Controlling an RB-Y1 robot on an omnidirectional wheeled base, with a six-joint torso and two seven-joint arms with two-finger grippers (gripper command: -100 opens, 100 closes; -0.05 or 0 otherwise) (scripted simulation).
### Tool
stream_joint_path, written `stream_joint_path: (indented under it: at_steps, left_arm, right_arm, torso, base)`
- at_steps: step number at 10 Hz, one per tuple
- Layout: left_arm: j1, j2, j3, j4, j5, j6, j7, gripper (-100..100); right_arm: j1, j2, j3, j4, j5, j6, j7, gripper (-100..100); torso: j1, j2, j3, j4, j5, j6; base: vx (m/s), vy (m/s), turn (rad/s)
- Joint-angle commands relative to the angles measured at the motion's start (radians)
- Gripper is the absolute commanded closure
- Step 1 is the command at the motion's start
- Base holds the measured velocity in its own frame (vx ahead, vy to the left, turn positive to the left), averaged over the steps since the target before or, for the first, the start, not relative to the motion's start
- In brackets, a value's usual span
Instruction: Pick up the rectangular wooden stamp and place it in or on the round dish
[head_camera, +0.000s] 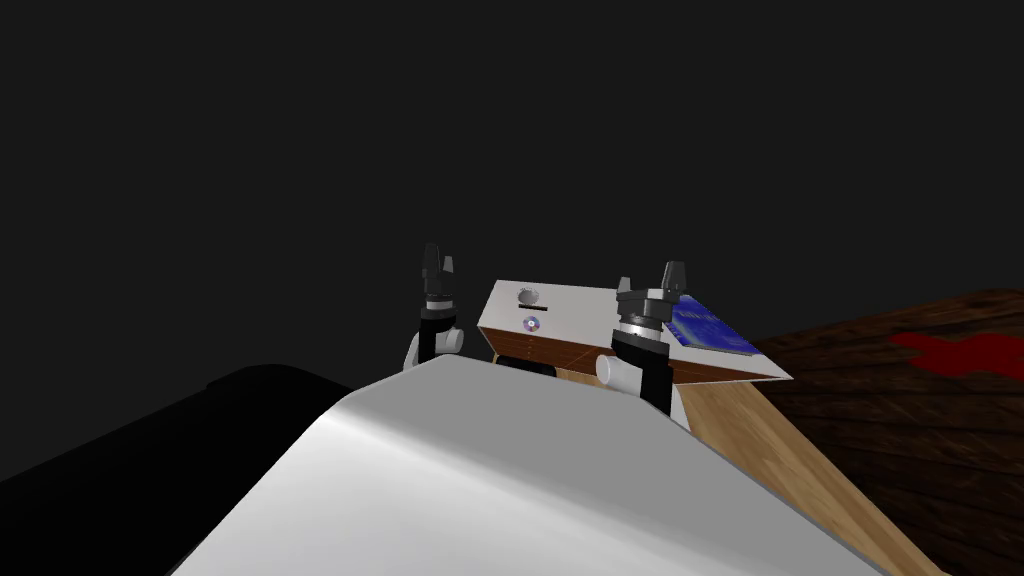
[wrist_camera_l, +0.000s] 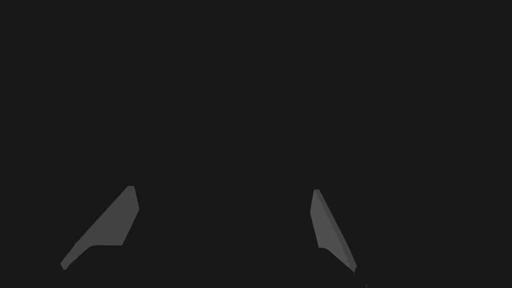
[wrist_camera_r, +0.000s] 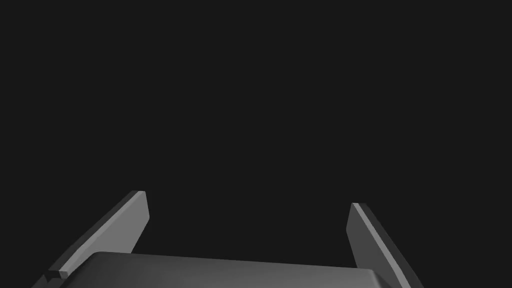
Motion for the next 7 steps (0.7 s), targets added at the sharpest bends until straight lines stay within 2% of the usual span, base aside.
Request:
stream_joint_path:
  at_steps: [1,4,5,7]
  left_arm:
    - [0.0,0.0,0.0,0.0,0.0,0.0,0.0,0]
    - [0.0,0.0,0.0,0.0,0.0,0.0,0.0,0]
    - [0.0,0.0,0.0,0.0,0.0,0.0,0.0,0]
    - [0.0,0.0,0.0,0.0,0.0,0.0,0.0,0]
  right_arm:
    - [0.009,-0.038,0.009,0.003,0.015,-0.007,0.003,-100]
    - [0.044,-0.129,0.036,0.02,0.078,-0.034,0.014,-100]
    - [0.044,-0.136,0.036,0.02,0.078,-0.034,0.014,-100]
    - [0.077,-0.202,0.058,0.041,0.142,-0.062,0.021,-100]
  torso:
    - [0.0,0.0,0.0,0.0,0.0,0.0]
    - [-0.003,0.004,0.002,0.001,-0.001,0.0]
    - [-0.003,0.006,0.003,0.001,-0.001,0.0]
    - [-0.003,0.005,0.003,0.001,-0.001,0.0]
  base:
    - [-0.018,-0.009,0.074]
    - [-0.067,-0.036,0.135]
    - [-0.074,-0.035,0.061]
    - [-0.089,-0.033,0.213]
